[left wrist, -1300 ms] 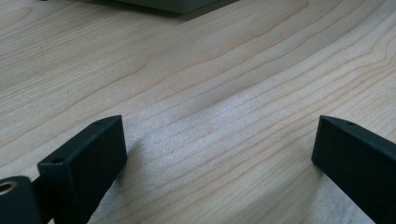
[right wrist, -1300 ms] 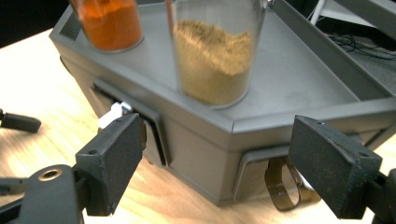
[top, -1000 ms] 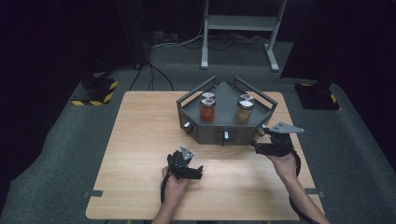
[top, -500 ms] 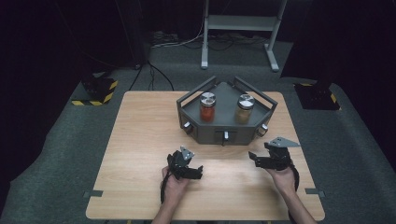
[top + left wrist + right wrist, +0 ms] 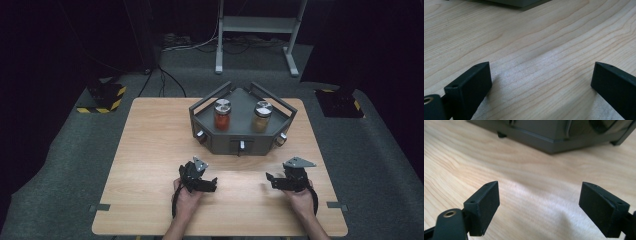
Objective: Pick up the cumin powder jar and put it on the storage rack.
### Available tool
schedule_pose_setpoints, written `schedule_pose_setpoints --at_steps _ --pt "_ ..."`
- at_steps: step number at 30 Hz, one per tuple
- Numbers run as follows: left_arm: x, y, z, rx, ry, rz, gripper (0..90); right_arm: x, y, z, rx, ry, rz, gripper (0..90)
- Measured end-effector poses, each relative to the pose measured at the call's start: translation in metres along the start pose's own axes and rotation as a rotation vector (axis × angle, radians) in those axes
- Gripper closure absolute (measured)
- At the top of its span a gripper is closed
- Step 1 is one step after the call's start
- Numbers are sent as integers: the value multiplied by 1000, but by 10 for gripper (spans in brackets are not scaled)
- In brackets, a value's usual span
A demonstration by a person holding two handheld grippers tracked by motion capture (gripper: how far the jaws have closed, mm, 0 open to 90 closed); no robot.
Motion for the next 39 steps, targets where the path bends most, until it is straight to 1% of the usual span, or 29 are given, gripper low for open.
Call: schedule_pose_setpoints --at_steps 8,9,17,23,39 --pt "0 0 0 1 0 1 33 6 -10 -9 -3 -32 -45 158" --pt "0 0 0 1 0 1 34 6 -11 -9 8 -34 -44 153" --pt "0 0 0 1 -1 1 34 8 -9 -8 7 -37 -50 117" --pt "0 0 0 0 0 2 38 8 -9 -8 7 -33 -51 113" --pt "0 0 0 0 1 2 40 8 -9 -9 11 -40 -51 113"
Point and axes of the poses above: each handheld gripper's, and its own axes: x roughly forward along the jaws, y roughly out of its top, z roughly to its right, the point moved 2 cm from there along x, roughly forward along the jaws, and after that the axes turned 4 degrees about x, right-handed, at the moved point
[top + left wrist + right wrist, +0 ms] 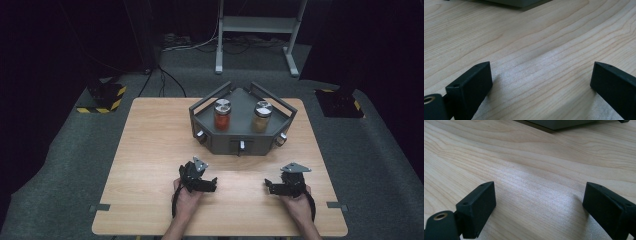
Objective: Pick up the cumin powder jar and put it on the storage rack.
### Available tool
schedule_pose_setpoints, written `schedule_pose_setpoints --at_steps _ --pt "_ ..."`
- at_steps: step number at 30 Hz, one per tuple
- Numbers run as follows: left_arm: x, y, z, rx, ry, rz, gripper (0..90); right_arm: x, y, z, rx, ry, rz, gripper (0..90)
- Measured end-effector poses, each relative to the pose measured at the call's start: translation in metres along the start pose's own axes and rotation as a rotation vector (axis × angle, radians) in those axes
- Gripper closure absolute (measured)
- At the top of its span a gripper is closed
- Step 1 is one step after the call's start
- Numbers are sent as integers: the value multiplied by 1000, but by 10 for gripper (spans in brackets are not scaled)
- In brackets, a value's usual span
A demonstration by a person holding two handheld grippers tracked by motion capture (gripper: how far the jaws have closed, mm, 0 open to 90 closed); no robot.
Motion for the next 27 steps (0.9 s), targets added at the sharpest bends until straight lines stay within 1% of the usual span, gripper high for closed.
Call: schedule_pose_setpoints --at_steps 27 --pt "0 0 0 0 -1 0 40 0 0 -2 5 -10 1 112"
Point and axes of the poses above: each handheld gripper's, and its own axes: x roughly forward along the jaws, y roughly out of its top, z roughly to its right, the point moved 2 cm from there along x, roughly forward along the jaws, and after that the axes turned 4 degrees about x, right-handed, at the moved point
